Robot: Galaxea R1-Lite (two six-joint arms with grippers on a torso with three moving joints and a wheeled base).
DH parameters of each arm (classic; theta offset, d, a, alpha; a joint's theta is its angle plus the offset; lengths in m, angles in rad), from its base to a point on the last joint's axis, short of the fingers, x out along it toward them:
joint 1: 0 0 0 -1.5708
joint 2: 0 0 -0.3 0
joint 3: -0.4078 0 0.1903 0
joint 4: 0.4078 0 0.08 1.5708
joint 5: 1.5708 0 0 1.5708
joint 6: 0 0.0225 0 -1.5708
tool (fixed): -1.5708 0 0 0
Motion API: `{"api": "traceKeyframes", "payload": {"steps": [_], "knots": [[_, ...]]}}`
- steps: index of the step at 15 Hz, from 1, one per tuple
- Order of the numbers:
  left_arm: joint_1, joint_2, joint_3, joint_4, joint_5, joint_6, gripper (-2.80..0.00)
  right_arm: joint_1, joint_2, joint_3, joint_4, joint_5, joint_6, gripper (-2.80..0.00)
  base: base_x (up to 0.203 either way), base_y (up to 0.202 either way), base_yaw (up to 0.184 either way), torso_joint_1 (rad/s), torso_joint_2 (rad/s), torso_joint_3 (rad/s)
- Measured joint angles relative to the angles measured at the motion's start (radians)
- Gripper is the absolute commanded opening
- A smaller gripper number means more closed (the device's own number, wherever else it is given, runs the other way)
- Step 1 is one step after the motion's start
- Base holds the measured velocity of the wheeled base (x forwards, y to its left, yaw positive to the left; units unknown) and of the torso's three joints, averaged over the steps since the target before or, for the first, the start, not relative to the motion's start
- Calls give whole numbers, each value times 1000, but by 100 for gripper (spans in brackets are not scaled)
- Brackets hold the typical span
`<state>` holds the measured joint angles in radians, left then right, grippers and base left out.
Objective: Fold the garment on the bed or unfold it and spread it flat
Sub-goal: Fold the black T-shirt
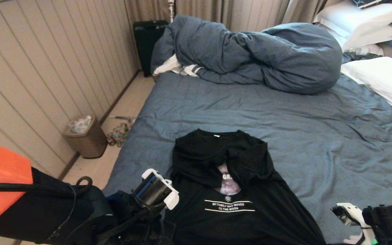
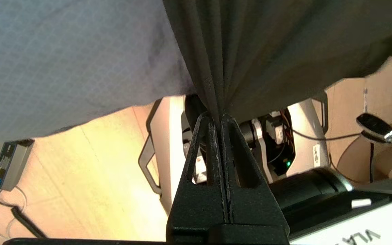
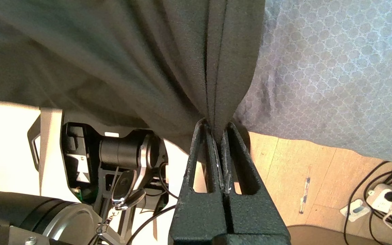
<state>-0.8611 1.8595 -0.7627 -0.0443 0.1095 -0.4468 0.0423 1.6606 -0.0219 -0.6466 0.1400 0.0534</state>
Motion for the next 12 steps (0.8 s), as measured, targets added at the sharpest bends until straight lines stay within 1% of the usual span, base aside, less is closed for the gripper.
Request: {"api": "traceKeyframes", "payload": {"steps": [3, 5, 7, 9, 12], "knots": [[-2, -20, 13, 0, 0, 0, -280, 0, -20, -2, 3, 0, 0, -280, 0, 0, 0, 0, 0, 0], [4, -26, -25, 0, 2, -7, -280, -2, -22, -53, 8, 0, 4, -280, 0, 0, 0, 0, 0, 0], [30, -28, -80, 5, 1, -6, -280, -4, -18, -120, 22, 0, 7, -280, 0, 0, 0, 0, 0, 0], [65, -27, -143, 20, -1, 6, -280, -5, -16, -205, 84, 0, 9, -280, 0, 0, 0, 0, 0, 0], [121, -18, -223, 56, -7, 25, -280, -6, -16, -354, 216, 0, 24, -280, 0, 0, 0, 0, 0, 0]]}}
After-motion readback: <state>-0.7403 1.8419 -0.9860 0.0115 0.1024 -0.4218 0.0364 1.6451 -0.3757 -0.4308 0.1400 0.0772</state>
